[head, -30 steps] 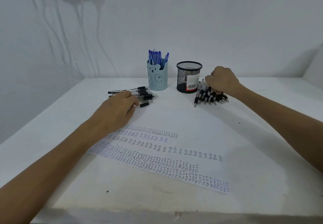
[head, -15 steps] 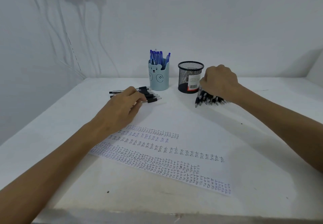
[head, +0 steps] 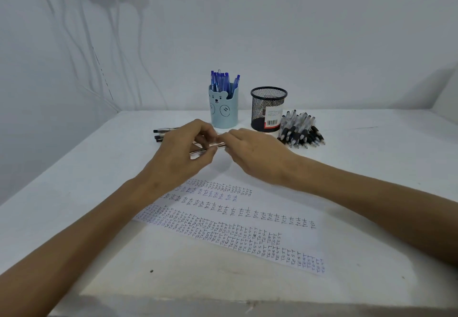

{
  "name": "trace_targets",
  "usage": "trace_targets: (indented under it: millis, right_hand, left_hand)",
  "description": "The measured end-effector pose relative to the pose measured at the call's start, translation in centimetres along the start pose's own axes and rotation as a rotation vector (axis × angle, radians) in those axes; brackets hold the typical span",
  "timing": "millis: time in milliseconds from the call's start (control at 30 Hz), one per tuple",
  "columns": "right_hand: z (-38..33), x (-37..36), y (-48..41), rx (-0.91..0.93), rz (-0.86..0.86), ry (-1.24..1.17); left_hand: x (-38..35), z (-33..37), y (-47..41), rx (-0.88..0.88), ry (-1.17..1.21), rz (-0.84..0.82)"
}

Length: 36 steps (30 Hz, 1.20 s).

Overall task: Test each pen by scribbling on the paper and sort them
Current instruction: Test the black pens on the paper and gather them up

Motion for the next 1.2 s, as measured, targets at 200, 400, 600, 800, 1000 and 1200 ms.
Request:
trace_targets:
  millis: [200, 400, 600, 800, 1000, 1200]
  right_hand:
    - [1.6, 0.8, 1.3, -0.205, -0.022, -0.218]
    - [2.3, 1.2, 1.6, -0.277, -0.058, -0.451]
    - [2.6, 2.2, 3.1, -0.188, 0.035, -0.716]
    - [4.6, 1.2, 5.2, -0.372, 0.128, -1.066]
    - [3.8, -1.7, 6.0, -0.494, -0.048, -1.428]
    - [4.1, -2.1, 6.2, -0.533, -0.106, -1.510]
  left_hand:
    - [0.6, -0.4, 0.3, -0.004, 0.122, 0.022]
    - [-1.2, -1.3, 0.4, 0.016, 0.017, -0.205]
    - [-4.7, -1.0, 1.7, -0.006, -0.157, -0.595]
    - [-6.5, -1.6, 2.5, 0.035, -0.234, -0.741]
    - [-6.5, -1.6, 2.5, 0.069, -0.222, -0.752]
    - [-6.5, -1.6, 2.5, 0.068, -0.227, -0.761]
Point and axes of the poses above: each hand's wrist, its own y-axis away from the middle knuckle, its own x-axis out of the back of the hand, z = x × y, the point moved 9 cm from there along -y, towards the middle knuckle, and after that the axes turned 8 degrees about -z, right-handed, at the moved point
